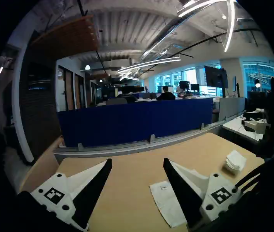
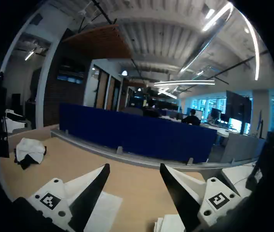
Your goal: Fold towel
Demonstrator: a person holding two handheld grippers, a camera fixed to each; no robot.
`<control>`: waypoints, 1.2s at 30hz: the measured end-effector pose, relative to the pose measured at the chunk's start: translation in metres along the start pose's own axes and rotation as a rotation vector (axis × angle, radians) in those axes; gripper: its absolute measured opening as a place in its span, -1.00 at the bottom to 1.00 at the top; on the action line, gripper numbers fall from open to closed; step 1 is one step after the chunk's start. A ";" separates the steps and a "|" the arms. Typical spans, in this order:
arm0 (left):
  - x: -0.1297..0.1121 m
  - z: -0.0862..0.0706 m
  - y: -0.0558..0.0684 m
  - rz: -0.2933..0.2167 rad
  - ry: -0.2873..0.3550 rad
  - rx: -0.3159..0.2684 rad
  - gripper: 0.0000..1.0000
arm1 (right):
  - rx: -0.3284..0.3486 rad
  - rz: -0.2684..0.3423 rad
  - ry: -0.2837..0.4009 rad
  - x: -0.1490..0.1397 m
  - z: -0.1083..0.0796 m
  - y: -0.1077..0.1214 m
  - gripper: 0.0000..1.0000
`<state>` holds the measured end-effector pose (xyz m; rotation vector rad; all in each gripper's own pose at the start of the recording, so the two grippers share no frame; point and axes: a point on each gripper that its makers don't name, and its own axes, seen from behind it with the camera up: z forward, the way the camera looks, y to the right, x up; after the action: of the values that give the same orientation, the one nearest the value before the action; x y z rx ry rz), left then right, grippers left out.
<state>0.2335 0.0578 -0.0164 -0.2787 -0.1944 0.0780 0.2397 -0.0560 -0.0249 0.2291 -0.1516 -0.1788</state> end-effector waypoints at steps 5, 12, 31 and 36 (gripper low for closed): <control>-0.007 0.001 0.014 0.012 -0.047 -0.071 0.98 | 0.106 -0.040 -0.050 -0.004 -0.001 -0.023 1.00; -0.021 0.005 0.022 0.027 -0.076 -0.086 0.98 | 0.153 -0.059 -0.078 -0.014 -0.001 -0.035 1.00; -0.129 0.019 0.055 0.056 -0.242 -0.173 0.98 | 0.219 -0.056 -0.231 -0.120 0.001 -0.059 1.00; -0.161 0.022 0.061 0.059 -0.288 -0.189 0.97 | 0.232 -0.048 -0.275 -0.153 0.001 -0.066 1.00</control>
<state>0.0686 0.1054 -0.0411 -0.4617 -0.4808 0.1593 0.0803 -0.0901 -0.0592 0.4389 -0.4411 -0.2408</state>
